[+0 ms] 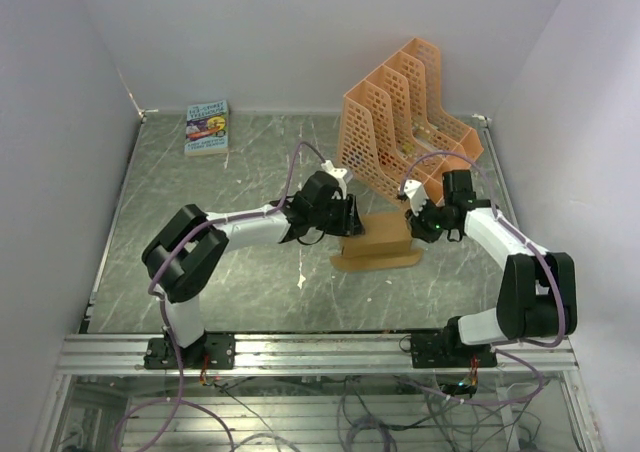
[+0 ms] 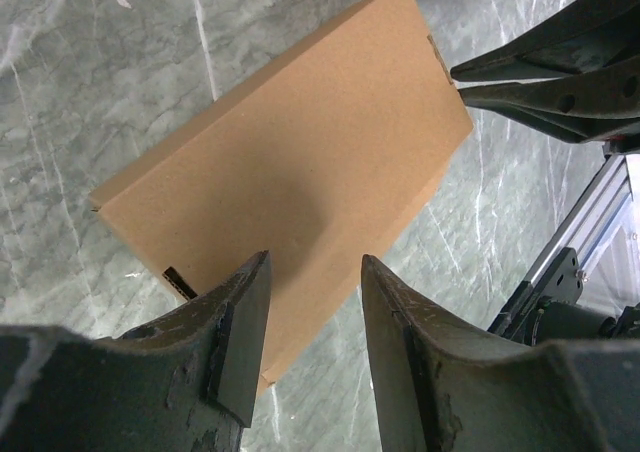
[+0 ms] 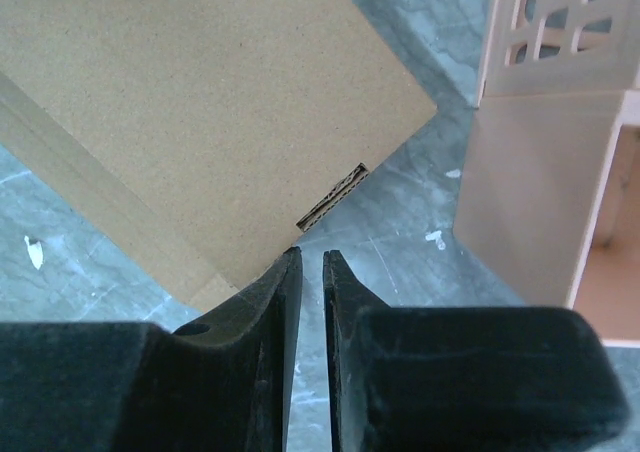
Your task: Fold the paper box
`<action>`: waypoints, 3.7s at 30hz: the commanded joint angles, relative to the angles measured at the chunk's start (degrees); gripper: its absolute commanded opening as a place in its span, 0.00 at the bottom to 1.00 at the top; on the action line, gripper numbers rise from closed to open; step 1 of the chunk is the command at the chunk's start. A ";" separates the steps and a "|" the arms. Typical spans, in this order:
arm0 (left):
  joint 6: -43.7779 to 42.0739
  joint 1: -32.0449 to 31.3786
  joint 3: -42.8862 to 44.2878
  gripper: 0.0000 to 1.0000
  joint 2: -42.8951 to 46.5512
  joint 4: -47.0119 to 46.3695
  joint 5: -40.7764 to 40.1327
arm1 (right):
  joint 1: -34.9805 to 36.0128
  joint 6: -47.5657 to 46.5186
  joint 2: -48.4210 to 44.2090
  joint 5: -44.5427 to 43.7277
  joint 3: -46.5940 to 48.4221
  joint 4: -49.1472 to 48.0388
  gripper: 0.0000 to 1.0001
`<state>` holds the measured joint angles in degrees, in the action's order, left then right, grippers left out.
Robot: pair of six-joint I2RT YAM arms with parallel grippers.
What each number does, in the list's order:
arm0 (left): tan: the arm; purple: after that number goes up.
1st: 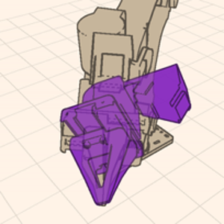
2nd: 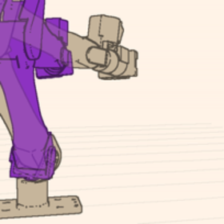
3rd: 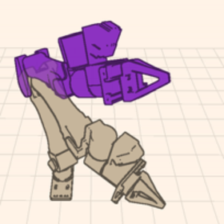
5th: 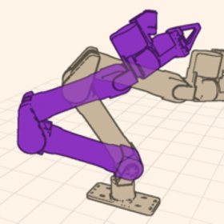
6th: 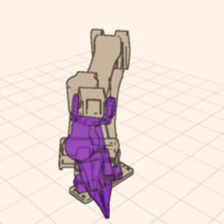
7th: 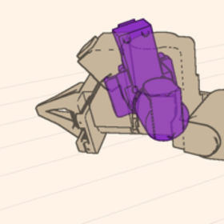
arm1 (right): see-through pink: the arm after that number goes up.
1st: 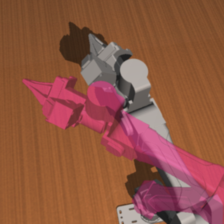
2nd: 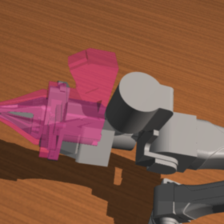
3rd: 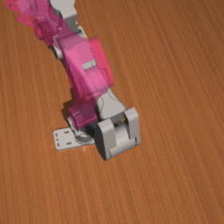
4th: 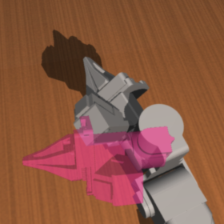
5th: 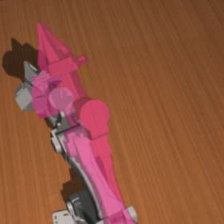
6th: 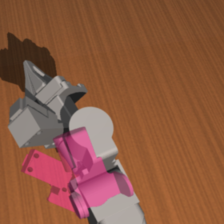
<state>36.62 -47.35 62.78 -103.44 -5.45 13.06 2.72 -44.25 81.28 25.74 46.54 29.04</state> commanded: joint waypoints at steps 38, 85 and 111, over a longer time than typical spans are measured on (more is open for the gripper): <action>-15.33 17.12 -10.50 0.65 22.08 15.27 1.03 | 8.10 45.51 2.01 28.13 -8.84 -33.45 0.76; -10.99 17.10 -17.08 0.65 20.18 17.78 -2.60 | 18.80 52.01 16.85 15.78 -2.07 -30.73 0.12; -9.02 13.80 -5.38 0.64 12.23 11.49 3.40 | 23.43 25.67 23.50 5.30 14.10 -14.60 0.08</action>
<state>26.61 -33.47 55.83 -85.65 9.78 14.33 26.22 -18.87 104.55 29.69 60.38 14.48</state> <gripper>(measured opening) 0.647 0.067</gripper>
